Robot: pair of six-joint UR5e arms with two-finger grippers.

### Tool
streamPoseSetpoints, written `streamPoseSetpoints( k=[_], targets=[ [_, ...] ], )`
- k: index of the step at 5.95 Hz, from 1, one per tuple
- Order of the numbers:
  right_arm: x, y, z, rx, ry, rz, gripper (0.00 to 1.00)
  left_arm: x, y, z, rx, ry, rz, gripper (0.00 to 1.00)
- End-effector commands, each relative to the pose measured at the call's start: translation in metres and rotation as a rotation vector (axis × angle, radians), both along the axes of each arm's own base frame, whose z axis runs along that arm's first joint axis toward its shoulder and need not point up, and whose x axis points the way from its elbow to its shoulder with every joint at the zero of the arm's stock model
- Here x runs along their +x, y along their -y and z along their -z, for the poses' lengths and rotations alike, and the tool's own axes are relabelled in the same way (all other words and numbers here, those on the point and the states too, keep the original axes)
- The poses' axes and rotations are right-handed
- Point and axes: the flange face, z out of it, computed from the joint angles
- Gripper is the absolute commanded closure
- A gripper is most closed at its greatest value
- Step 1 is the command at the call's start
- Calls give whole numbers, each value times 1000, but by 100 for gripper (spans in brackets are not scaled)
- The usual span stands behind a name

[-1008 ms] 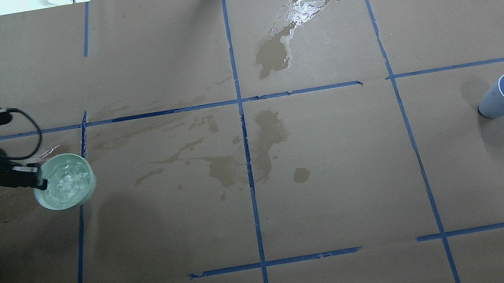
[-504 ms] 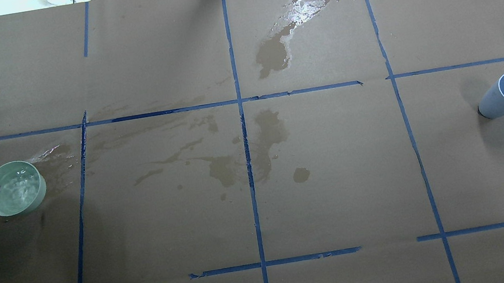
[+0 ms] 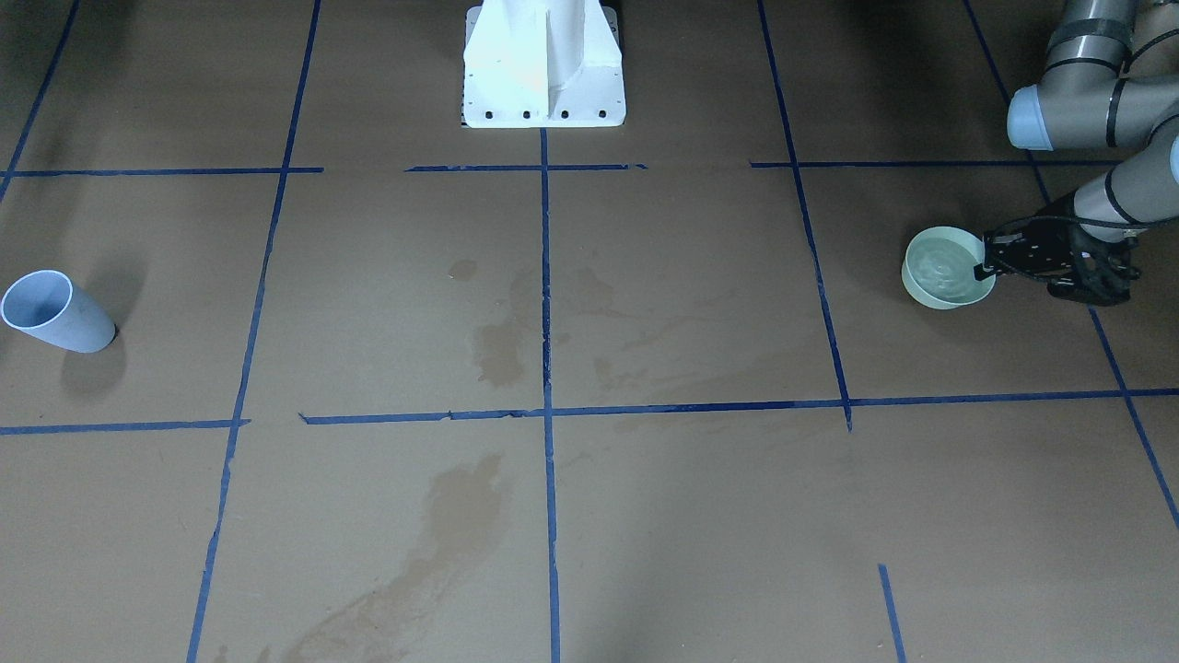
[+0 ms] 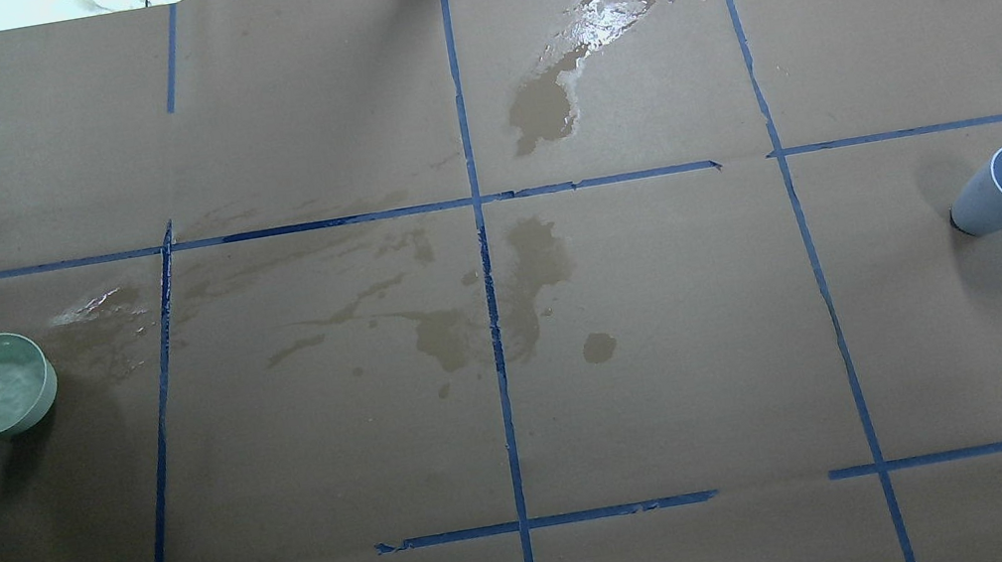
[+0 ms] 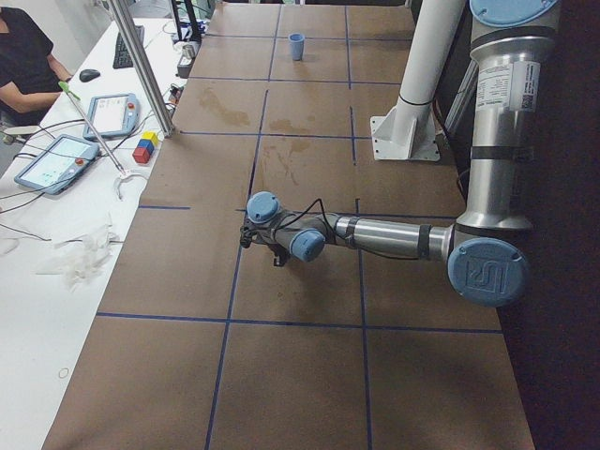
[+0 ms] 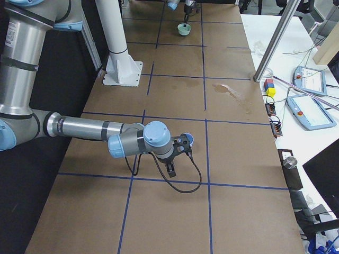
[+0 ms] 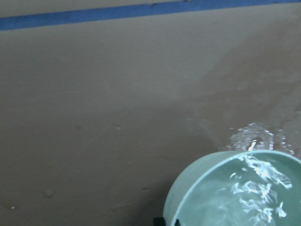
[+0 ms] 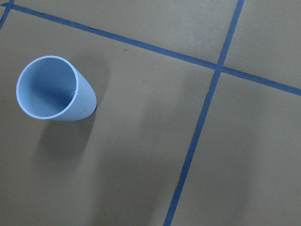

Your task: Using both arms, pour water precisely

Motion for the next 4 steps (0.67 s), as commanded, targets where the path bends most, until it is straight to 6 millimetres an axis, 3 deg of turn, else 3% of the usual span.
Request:
streamPoseSetpoints(
  k=[1, 2, 3, 4],
  targets=[
    [1, -2, 2, 2, 0, -2, 0, -3, -1, -24, -5, 15, -22, 100],
    [1, -3, 1, 1, 0, -2, 0, -3, -2, -27, -9, 17, -22, 97],
    [0, -3, 1, 1, -1, -1, 0, -6, -1, -31, -15, 21, -17, 79],
    [0, -2, 2, 2, -1, 0, 0, -9, 1, -32, -15, 21, -11, 4]
  ],
)
